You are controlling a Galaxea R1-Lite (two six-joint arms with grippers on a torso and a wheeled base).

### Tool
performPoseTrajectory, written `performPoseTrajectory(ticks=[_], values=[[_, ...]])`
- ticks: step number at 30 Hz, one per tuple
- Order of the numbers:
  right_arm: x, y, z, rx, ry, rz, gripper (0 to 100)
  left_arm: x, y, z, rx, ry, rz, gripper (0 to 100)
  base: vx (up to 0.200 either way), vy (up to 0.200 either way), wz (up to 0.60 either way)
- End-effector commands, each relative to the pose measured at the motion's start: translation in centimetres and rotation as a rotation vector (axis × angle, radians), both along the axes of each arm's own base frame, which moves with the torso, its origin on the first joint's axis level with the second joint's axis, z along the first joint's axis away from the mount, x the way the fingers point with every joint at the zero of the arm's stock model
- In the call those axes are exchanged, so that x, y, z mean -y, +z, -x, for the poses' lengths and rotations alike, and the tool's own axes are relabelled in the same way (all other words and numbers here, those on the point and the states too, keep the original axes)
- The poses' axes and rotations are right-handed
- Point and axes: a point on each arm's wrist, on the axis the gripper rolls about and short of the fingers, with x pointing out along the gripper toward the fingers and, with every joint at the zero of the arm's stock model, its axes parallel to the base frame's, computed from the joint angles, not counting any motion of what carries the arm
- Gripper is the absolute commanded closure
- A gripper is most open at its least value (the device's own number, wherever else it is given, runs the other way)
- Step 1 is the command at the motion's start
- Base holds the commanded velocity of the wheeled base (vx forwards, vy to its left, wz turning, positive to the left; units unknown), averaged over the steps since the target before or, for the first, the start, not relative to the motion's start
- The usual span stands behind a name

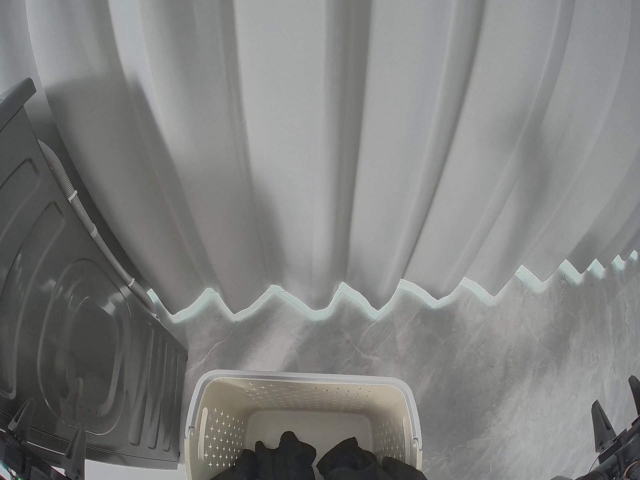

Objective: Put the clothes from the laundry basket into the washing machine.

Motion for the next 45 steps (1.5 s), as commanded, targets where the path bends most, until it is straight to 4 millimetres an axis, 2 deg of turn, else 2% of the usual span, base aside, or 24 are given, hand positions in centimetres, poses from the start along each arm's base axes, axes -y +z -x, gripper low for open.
performPoseTrajectory(ticks=[1,31,45], values=[[0.00,-0.53,-0.01,-0.001,0.001,0.000,0,0.00,-0.52,-0.01,-0.002,0.000,0.001,0,0.000,0.000,0.00],[0.00,-0.51,-0.01,0.000,0.001,0.000,0,0.00,-0.51,-0.01,-0.001,-0.001,0.001,0,0.000,0.000,0.00],[0.00,-0.53,-0.01,-0.001,0.001,0.000,0,0.00,-0.51,-0.01,-0.001,-0.001,0.001,0,-0.200,0.000,0.00]])
